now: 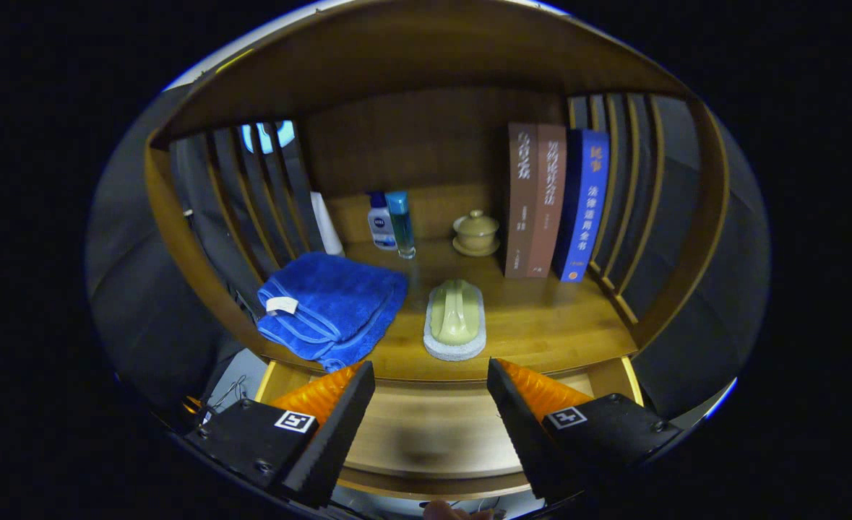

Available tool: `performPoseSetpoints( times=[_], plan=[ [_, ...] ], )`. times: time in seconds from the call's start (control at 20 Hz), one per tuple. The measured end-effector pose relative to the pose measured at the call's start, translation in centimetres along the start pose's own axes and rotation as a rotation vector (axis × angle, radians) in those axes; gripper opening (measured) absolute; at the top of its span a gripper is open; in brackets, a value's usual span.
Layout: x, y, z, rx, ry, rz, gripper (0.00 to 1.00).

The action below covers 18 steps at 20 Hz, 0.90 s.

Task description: Pull open the drawer, take out the items inside it, and place them on the countertop above the cabinet.

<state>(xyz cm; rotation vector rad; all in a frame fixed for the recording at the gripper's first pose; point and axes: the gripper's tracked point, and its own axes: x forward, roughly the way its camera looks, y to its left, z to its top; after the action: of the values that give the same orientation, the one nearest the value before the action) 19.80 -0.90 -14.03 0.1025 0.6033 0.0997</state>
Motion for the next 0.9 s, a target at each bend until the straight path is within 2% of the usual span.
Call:
performPoseSetpoints(
  times=[0.25,0.5,0.65,0.9],
  plan=[
    [-6.4,0.8,0.5,-0.001,-0.185,0.016,1.0],
    [-11.3,2.0,-0.3,-0.039,-0.43,0.037,0.99],
    [-12.7,2.9,-3.9,-0.033,-0.458,0.052,0.99],
    [-12.6,1.3,-10.2,-0.046,-0.495,-0.028,0.99]
  ],
)
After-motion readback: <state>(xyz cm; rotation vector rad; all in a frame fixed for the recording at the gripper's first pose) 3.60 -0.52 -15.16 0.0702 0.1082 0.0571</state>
